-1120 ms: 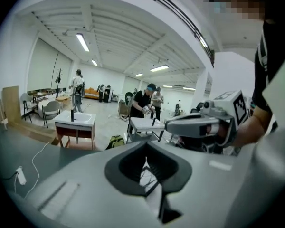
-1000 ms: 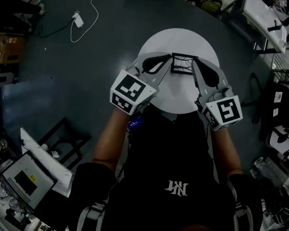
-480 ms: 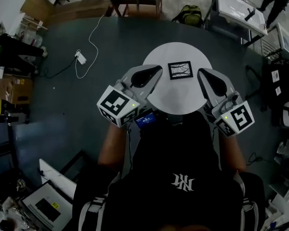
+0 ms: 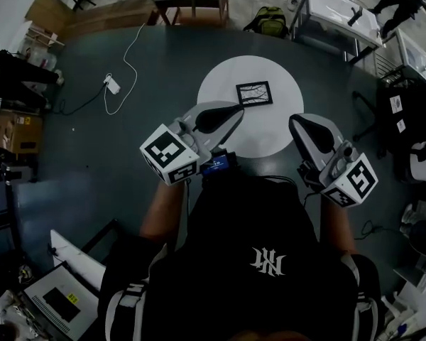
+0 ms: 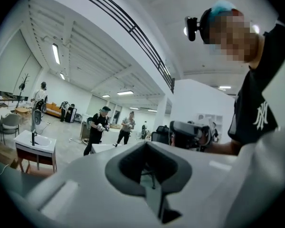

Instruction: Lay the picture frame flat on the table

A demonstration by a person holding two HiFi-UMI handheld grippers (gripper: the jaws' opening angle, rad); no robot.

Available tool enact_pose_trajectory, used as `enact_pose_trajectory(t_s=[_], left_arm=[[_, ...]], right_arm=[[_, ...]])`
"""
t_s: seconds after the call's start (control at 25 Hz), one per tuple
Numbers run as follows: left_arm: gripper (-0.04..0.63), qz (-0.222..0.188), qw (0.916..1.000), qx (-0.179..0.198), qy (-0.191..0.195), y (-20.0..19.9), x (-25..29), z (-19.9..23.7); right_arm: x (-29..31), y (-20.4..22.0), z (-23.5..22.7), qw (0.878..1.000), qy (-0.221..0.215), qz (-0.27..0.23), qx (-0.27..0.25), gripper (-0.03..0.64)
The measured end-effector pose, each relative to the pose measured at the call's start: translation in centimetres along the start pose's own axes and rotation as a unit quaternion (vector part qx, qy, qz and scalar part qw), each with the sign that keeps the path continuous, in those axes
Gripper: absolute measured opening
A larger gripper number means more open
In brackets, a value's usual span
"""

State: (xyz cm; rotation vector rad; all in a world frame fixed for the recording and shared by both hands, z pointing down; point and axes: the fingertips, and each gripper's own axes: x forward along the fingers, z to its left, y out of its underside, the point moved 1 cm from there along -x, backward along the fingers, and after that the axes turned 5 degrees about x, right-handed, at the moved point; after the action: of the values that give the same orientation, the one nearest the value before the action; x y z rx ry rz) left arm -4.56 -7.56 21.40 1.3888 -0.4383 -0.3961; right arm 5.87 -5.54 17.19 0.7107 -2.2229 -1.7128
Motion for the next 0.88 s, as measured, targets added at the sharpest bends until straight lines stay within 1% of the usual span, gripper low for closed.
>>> enact_pose_trajectory(t_s=[0.16, 0.28, 0.4, 0.52, 0.68, 0.76, 0.88], left_arm=[[0.002, -0.002, 0.9996, 0.029, 0.008, -0.8, -0.5, -3.9], [0.002, -0.003, 0.9993, 0.038, 0.007, -0.8, -0.5, -7.2], [0.002, -0.006, 0.9992, 0.038, 0.013, -0.5, 0.3, -11.1], [0.002, -0.005, 0.9988, 0.040, 0.027, 0.1, 0.9, -15.3], [0.002, -0.005, 0.9987, 0.033, 0.037, 1.3, 1.4, -20.5], [0.003, 0.002, 0.9989, 0.028, 0.039, 2.3, 2.0, -23.0], [0.003, 0.023, 0.9990, 0.009, 0.037, 3.7, 2.5, -26.8]], right_arm=[[-2.7, 0.0, 2.3, 0.999, -0.033, -0.003, 0.000, 0.000], [-5.0, 0.0, 4.0, 0.999, -0.050, -0.002, 0.001, 0.000], [-8.0, -0.1, 5.4, 0.998, -0.064, 0.000, 0.000, 0.000], [-11.1, 0.2, 7.1, 0.997, -0.076, 0.007, 0.002, 0.000], [-15.2, 1.1, 9.3, 0.995, -0.094, 0.019, 0.007, 0.000], [-17.5, 1.7, 9.9, 0.994, -0.101, 0.024, 0.017, 0.000], [-20.4, 2.9, 11.0, 0.993, -0.111, 0.031, 0.034, 0.000]])
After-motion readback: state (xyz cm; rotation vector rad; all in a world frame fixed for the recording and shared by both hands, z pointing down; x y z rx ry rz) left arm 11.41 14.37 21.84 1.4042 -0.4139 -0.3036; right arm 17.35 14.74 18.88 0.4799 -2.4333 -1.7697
